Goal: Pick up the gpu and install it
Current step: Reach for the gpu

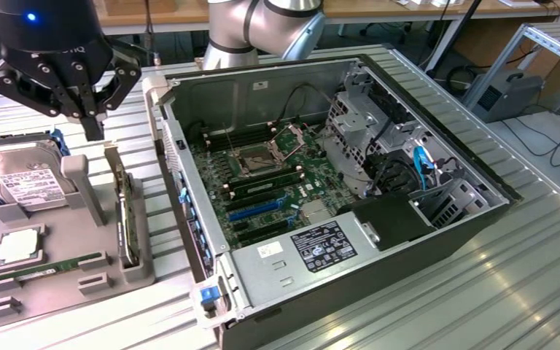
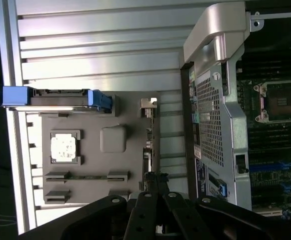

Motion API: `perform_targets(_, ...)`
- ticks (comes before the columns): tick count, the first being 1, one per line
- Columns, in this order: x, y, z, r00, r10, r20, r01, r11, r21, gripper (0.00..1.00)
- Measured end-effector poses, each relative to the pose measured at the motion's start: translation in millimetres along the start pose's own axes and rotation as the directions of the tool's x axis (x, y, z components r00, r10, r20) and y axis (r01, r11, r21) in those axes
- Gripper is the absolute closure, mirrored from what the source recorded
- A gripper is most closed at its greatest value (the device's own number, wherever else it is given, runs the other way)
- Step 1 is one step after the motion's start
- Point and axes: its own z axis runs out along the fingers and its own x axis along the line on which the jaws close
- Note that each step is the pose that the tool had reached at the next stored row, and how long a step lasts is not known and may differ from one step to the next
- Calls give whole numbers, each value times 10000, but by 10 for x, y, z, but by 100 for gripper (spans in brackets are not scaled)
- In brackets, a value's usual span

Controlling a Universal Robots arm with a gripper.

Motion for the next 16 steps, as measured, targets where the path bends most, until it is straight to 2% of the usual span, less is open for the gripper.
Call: perform_targets(16,20,-95,-4,10000,0,1,0,10000,0,89)
